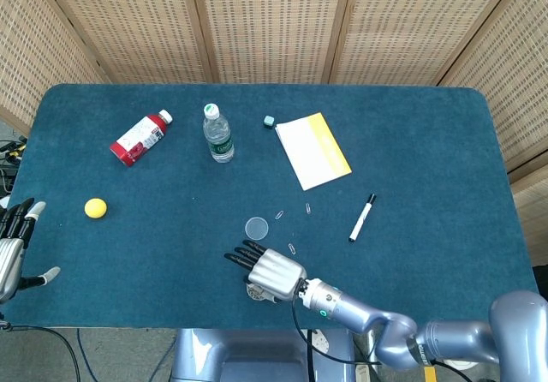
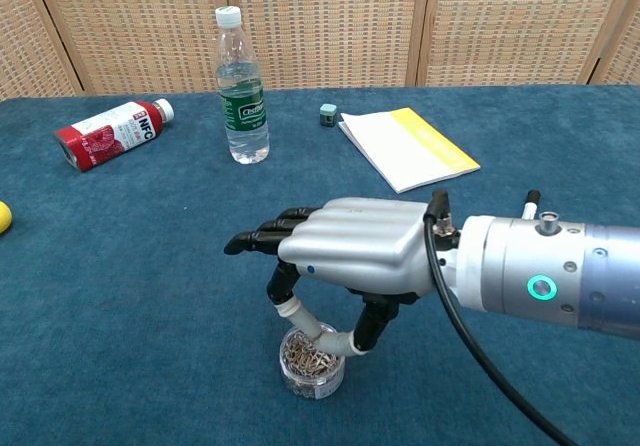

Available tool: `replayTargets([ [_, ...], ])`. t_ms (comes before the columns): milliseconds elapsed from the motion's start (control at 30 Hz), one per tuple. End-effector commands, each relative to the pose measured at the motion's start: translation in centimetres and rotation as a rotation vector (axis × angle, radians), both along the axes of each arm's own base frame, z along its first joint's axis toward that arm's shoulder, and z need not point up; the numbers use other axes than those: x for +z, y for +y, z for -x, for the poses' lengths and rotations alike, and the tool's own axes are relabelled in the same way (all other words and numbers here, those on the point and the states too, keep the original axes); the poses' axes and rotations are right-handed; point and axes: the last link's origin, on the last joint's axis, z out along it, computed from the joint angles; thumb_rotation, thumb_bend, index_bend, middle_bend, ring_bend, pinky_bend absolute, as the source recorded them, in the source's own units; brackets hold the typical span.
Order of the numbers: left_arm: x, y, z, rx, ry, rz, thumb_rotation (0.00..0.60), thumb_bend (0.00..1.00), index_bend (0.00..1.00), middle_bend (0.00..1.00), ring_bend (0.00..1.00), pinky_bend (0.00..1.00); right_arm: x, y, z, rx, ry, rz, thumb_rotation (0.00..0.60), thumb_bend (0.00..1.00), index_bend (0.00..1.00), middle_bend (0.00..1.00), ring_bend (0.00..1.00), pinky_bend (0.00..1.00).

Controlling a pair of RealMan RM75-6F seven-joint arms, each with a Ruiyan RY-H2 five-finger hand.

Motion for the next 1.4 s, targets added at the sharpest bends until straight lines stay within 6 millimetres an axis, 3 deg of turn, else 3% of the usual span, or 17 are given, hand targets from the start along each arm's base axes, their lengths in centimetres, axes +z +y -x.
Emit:
replayTargets([
  [33, 0.1, 0.0, 0.0, 0.001, -0.003, -0.002, 0.600, 0.00, 0.00, 0.00, 0.00, 0.00, -0.6, -0.5, 0.0, -0.004, 0.024, 0.013, 0.600, 0.42, 0.65, 0.00, 0.00, 0.03],
  [433, 0.2, -0.1, 0.0, -0.003, -0.004, -0.001, 0.600, 0.00, 0.00, 0.00, 0.00, 0.00, -2.2, -0.8, 0.0, -0.056, 0.062, 0.023, 0.600, 0.42, 0.65, 0.00, 0.00, 0.03],
  [900, 0.2, 0.0, 0.0, -0.001, -0.007, -0.002, 0.600, 0.00, 0.00, 0.00, 0.00, 0.00, -2.6, -0.3, 0.2, -0.055, 0.097, 0.030, 0.600, 0.42, 0.65, 0.00, 0.00, 0.03],
  [1000, 0.2, 0.0, -0.1, -0.003, -0.008, -0.002, 0.600, 0.00, 0.00, 0.00, 0.00, 0.00, -2.3, -0.1, 0.3, -0.053, 0.106, 0.014, 0.600, 0.40, 0.57, 0.00, 0.00, 0.03],
  [1133, 0.3, -0.1, -0.1, -0.004, -0.008, -0.004, 0.600, 0.00, 0.00, 0.00, 0.00, 0.00, -2.1, 0.0, 0.2, -0.043, 0.105, 0.018, 0.600, 0.25, 0.41, 0.00, 0.00, 0.04],
  [1400, 0.3, -0.1, -0.1, -0.006, -0.010, -0.005, 0.600, 0.00, 0.00, 0.00, 0.00, 0.00, -1.4, -0.1, -0.2, -0.061, 0.069, 0.031, 0.600, 0.21, 0.39, 0.00, 0.00, 0.04],
])
